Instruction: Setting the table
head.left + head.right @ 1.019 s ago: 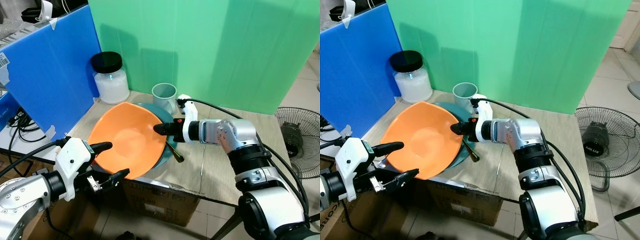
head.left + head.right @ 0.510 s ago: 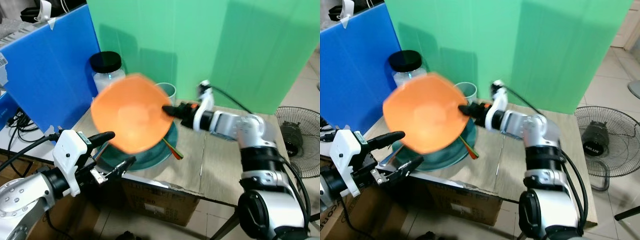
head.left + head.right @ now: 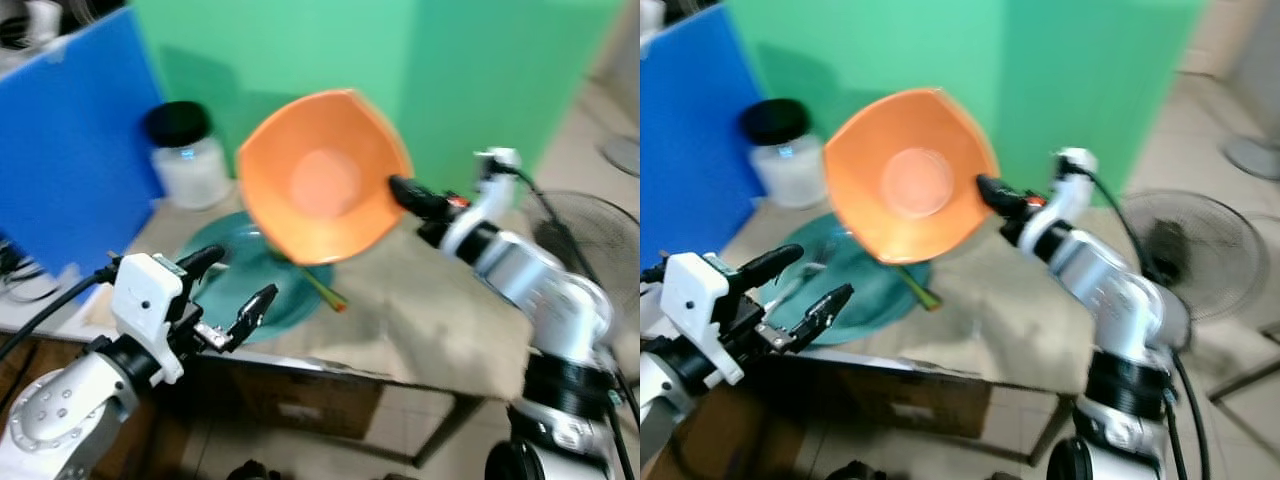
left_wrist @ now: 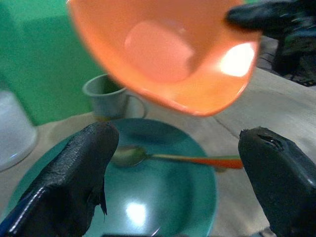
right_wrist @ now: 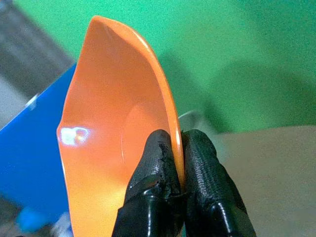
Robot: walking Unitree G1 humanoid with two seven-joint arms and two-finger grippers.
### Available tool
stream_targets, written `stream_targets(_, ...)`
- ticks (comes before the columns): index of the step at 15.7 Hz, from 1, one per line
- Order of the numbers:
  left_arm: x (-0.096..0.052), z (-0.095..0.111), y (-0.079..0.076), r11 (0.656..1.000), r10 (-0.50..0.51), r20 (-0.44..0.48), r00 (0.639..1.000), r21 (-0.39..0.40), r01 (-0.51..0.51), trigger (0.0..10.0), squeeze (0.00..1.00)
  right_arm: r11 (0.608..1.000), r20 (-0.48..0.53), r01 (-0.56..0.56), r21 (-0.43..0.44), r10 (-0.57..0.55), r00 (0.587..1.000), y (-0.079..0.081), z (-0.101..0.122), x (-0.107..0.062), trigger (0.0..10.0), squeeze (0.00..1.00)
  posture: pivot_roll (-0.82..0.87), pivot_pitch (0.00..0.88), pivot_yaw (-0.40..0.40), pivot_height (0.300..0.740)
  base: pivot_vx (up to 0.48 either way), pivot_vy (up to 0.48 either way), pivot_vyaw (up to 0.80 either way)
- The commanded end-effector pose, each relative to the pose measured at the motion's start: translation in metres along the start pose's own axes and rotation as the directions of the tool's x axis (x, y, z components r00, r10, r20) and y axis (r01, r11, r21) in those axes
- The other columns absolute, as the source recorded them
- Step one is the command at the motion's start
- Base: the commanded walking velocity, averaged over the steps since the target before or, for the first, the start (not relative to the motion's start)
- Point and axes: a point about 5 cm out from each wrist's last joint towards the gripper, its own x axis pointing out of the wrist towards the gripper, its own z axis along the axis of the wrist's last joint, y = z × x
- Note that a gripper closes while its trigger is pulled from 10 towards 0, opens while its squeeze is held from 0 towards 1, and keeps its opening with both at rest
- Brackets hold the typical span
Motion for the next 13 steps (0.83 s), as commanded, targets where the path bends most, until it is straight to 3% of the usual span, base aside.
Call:
stream_targets(1, 0.002, 0.002, 0.0, 1.0, 0.023, 0.004, 1.0, -0.001, -0.023, 10.0, 0.0, 0.999, 0.058, -0.025, -0.032, 0.027, 0.998, 0.011, 0.009, -0.003, 10.0, 0.0, -0.03, 0.0, 0.052, 0.74, 0.0, 0.0, -0.78)
stream_targets(4, 0.01, 0.001, -0.001, 0.999, 0.048, 0.004, 0.999, -0.007, -0.048, 10.0, 0.0, 0.997, 0.119, 0.058, -0.05, -0.051, 0.992, 0.005, 0.016, -0.017, 10.0, 0.0, -0.06, 0.0, 0.069, 0.74, 0.0, 0.0, -0.78)
stream_targets(5, 0.012, -0.001, 0.005, 0.994, 0.102, 0.0, 0.995, 0.026, -0.102, 10.0, 0.0, 0.991, 0.128, 0.105, -0.087, -0.093, 0.987, 0.002, 0.016, -0.021, 10.0, 0.0, -0.06, 0.0, 0.071, 0.74, 0.0, 0.0, -0.78)
stream_targets(6, 0.014, 0.0, 0.008, 0.99, 0.131, 0.005, 0.991, 0.046, -0.132, 10.0, 0.0, 0.991, 0.141, 0.112, -0.069, -0.102, 0.985, 0.001, 0.016, -0.022, 10.0, 0.0, -0.06, 0.0, 0.071, 0.74, 0.0, 0.0, -0.78)
stream_targets(8, 0.022, 0.007, 0.029, 0.932, 0.331, 0.064, 0.942, 0.138, -0.336, 10.0, 0.0, 0.972, 0.16, 0.189, -0.14, -0.166, 0.973, 0.0, 0.014, -0.028, 10.0, 0.0, -0.07, 0.0, 0.073, 0.74, 0.0, 0.0, -0.77)
stream_targets(10, 0.025, 0.009, 0.035, 0.901, 0.408, 0.09, 0.908, 0.121, -0.417, 10.0, 0.0, 0.976, 0.165, 0.189, -0.111, -0.169, 0.972, 0.0, 0.013, -0.03, 10.0, 0.0, -0.07, 0.0, 0.072, 0.74, 0.0, 0.0, -0.76)
stream_targets(12, 0.03, 0.011, 0.032, 0.902, 0.402, 0.09, 0.911, 0.134, -0.411, 10.0, 0.0, 0.973, 0.17, 0.213, -0.086, -0.197, 0.966, -0.002, 0.009, -0.03, 10.0, 0.0, -0.06, 0.0, 0.07, 0.74, 0.0, 0.0, -0.75)
stream_targets(13, 0.032, 0.011, 0.029, 0.905, 0.412, 0.088, 0.907, 0.076, -0.418, 10.0, 0.0, 0.962, 0.185, 0.247, -0.112, -0.224, 0.957, -0.003, 0.009, -0.029, 10.0, 0.0, -0.06, 0.0, 0.07, 0.74, 0.0, 0.0, -0.74)
